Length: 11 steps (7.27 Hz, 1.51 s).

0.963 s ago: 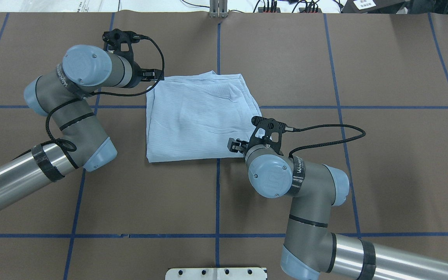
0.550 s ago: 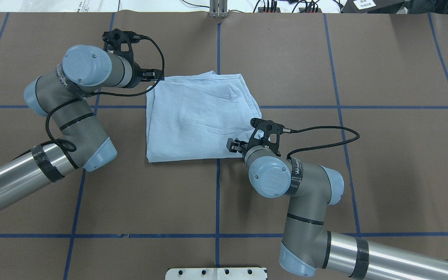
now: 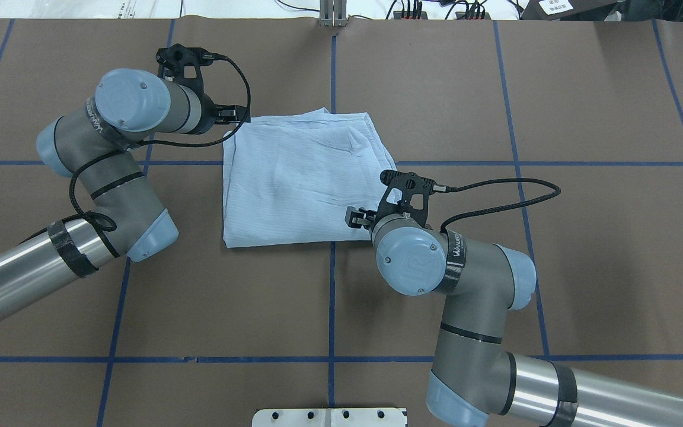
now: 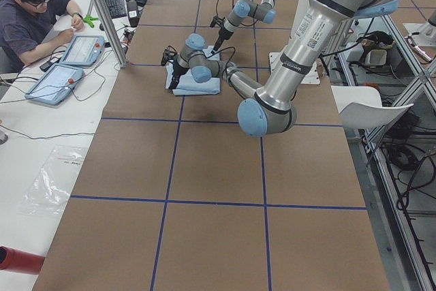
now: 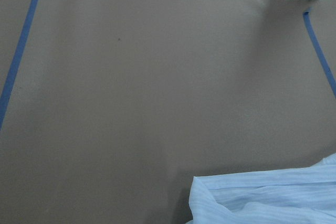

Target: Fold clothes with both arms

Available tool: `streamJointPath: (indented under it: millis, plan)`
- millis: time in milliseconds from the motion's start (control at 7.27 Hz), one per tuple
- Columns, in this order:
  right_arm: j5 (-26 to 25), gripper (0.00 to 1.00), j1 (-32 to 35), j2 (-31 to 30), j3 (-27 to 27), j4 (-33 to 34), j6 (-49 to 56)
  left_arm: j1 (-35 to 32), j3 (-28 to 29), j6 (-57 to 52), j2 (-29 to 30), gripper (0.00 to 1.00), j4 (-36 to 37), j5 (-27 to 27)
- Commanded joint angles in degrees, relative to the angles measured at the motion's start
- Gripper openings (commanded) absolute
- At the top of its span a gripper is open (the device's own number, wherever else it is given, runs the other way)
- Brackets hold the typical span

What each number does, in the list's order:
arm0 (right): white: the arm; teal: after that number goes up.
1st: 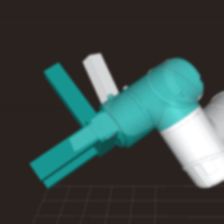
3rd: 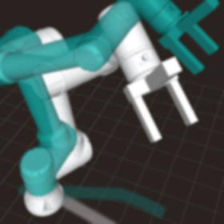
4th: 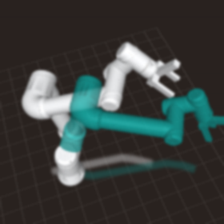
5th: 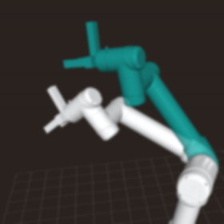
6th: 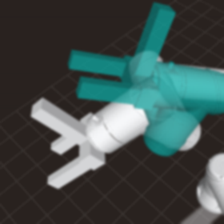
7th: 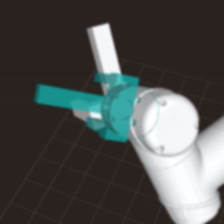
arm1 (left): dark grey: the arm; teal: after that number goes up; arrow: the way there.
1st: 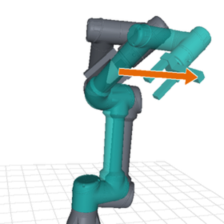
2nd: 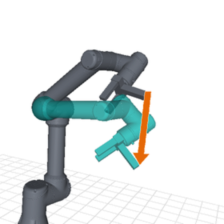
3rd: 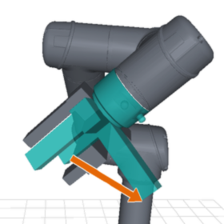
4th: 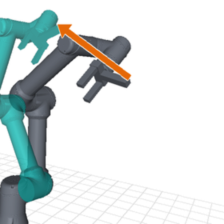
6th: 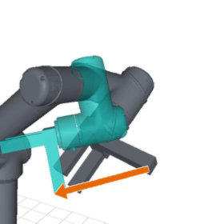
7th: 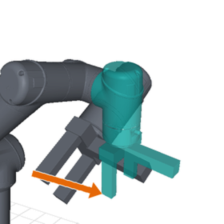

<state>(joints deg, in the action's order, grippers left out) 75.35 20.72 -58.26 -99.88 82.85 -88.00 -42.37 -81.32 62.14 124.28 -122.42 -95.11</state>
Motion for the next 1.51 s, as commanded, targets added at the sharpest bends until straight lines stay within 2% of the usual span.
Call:
streamJointPath:
  millis: [0,275,550,688,963,1239,1376]
  plan:
    - [7.13,1.0,4.91,0.08,-7.84,8.96,6.83,0.01,-2.42,-0.35,-1.22,1.0,0.6,-2.6]
    - [22.91,1.0,18.41,-0.96,-8.92,10.13,19.81,-5.23,-12.14,-14.07,-9.19,1.0,2.26,-10.24]
    - [36.21,1.0,32.39,-6.13,-8.05,10.31,38.33,-13.48,-20.07,-30.5,-15.7,1.0,11.37,-15.7]
    - [42.01,1.0,39.77,-8.68,-5.52,10.31,49.3,-19.09,-21.84,-39.72,-18.34,1.0,14.8,-19.37]
    - [50.12,1.0,53.92,-13.96,2.29,10.4,75.47,-32.62,-20.99,-59.16,-24.84,1.0,16.85,-28.07]
    - [53.84,1.0,64.4,-18.09,10.73,10.31,95.3,-40.82,-20.9,-61.97,-32.91,1.0,18.27,-34.14]
    - [55.42,1.0,68.1,-21.51,12.59,10.05,97.12,-41.64,-18.2,-62.22,-35.57,1.0,17.4,-36.18]
